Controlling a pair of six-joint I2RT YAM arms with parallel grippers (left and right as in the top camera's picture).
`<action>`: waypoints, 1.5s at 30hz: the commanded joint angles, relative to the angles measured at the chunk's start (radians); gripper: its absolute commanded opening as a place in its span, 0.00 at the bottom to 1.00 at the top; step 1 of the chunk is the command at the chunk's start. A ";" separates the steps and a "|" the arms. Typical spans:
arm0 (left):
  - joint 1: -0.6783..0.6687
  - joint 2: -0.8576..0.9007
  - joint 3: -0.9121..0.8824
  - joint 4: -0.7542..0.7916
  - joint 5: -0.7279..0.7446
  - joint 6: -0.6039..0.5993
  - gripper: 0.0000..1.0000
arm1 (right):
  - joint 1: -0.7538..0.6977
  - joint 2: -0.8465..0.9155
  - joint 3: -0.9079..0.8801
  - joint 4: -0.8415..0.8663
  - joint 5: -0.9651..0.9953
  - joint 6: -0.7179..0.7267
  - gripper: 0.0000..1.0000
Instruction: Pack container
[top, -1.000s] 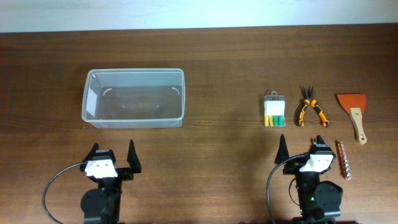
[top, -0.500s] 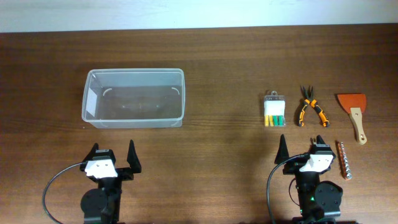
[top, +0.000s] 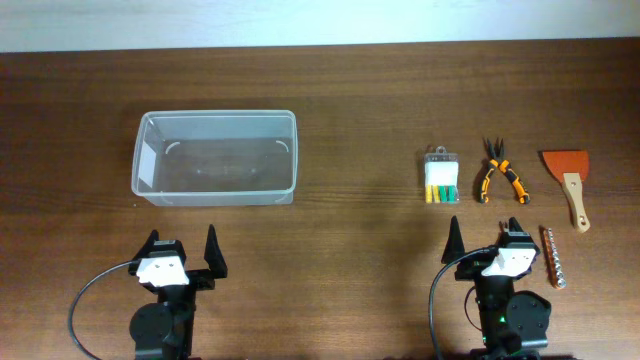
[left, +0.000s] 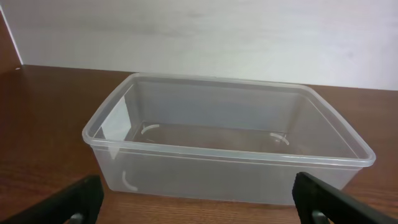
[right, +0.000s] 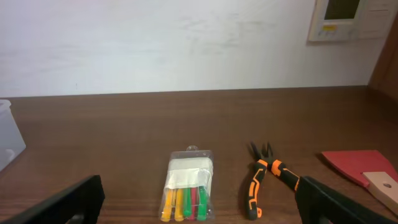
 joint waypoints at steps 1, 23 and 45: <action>-0.004 -0.001 -0.003 -0.004 -0.003 -0.002 0.99 | -0.007 -0.011 -0.005 -0.009 -0.010 0.008 0.99; -0.004 -0.001 -0.003 0.044 -0.037 -0.002 0.99 | -0.007 -0.011 -0.005 0.005 -0.072 0.008 0.99; -0.004 0.142 0.398 -0.299 0.173 0.163 0.99 | -0.007 0.475 0.493 -0.078 -0.408 0.008 0.99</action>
